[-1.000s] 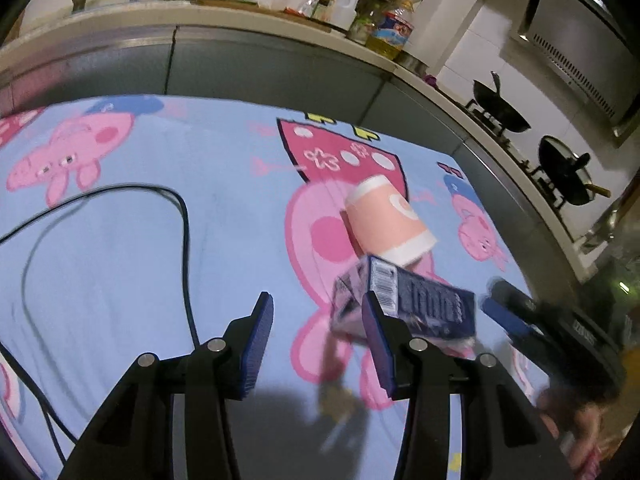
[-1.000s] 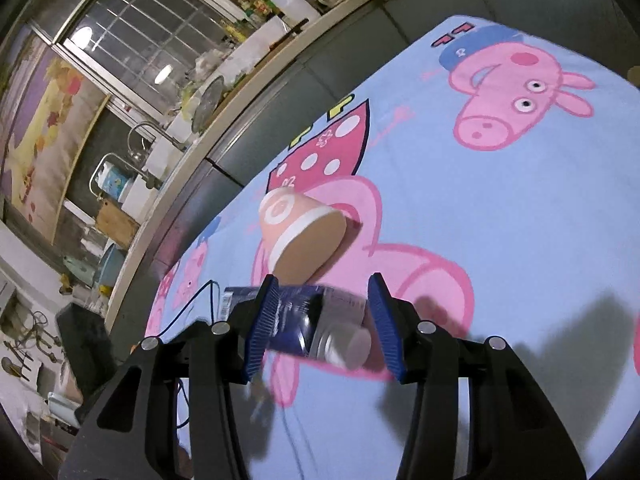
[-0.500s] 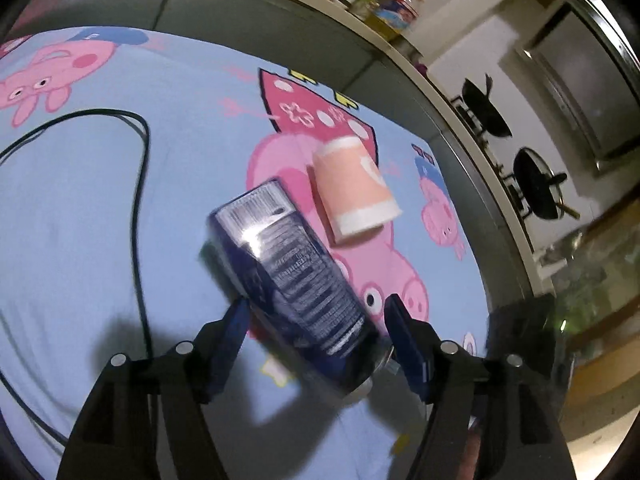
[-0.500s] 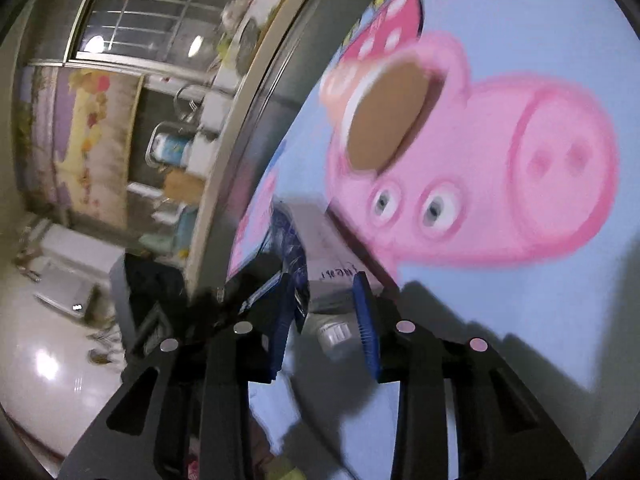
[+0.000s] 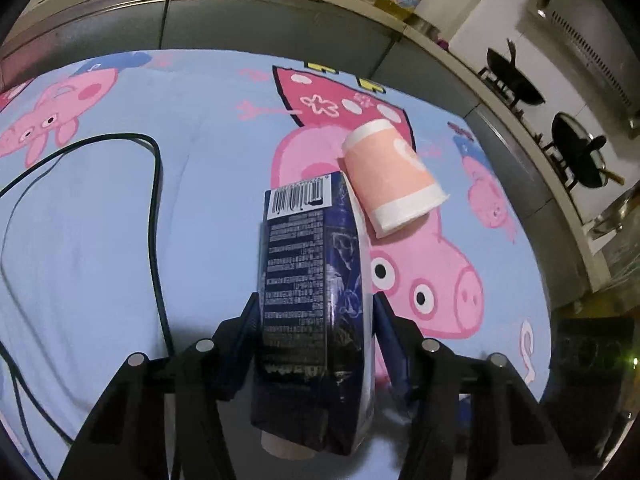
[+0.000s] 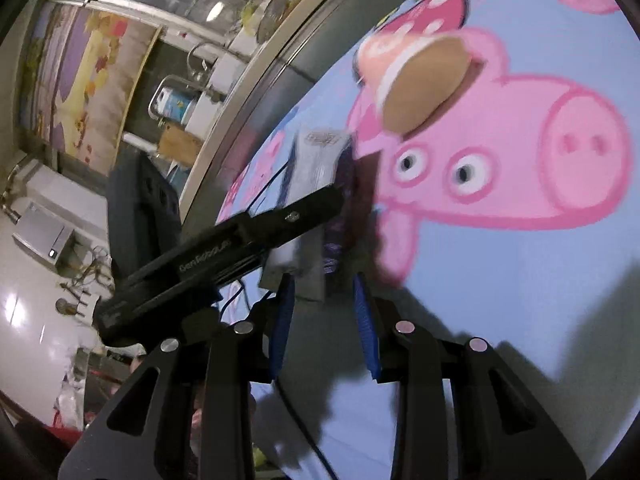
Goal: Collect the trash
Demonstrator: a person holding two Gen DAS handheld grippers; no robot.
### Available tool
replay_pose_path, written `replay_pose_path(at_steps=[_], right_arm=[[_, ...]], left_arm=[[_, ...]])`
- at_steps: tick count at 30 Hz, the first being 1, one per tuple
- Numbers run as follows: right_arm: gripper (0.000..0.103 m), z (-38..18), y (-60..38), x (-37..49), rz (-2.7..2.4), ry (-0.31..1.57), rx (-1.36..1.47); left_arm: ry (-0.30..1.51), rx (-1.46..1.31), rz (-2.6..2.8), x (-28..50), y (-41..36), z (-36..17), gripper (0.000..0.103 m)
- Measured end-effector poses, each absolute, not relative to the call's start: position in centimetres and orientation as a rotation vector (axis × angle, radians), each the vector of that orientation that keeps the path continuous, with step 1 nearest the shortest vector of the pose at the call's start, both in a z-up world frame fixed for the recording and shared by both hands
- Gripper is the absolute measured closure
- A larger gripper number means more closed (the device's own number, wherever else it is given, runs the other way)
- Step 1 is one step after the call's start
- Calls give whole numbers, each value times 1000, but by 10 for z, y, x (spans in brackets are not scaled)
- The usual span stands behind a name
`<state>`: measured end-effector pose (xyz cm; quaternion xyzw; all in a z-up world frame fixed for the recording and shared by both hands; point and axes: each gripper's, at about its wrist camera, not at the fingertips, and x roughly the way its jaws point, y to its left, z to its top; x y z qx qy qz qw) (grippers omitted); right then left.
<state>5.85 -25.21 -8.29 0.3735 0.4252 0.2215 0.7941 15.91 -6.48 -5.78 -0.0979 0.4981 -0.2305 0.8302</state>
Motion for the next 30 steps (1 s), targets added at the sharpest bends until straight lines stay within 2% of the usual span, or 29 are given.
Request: replay_pose_path(at_steps=[7,15,16,18,23,30], right_arm=[[70,-77,-306,82,315,821,929],[70,-82,-297,139,289,813,944],[73,-85,-295,145,286,818,948],[100,-88,-292,154,291,834,937],[100,-75,-290,133,290,794,856],[100,-68,-301,56,307,764,804]], left_arm=[[1013,-283,-463,159,-40,-54,48],[969,-266,-436,155,-27,-42,48],[971,-267,-435,156,-27,-42,48],[976,-261,-432,155,-28,-42,48],[982,-236,-434,153,-36,-42,48],[969,-151,-425,145,-61,-42,48]])
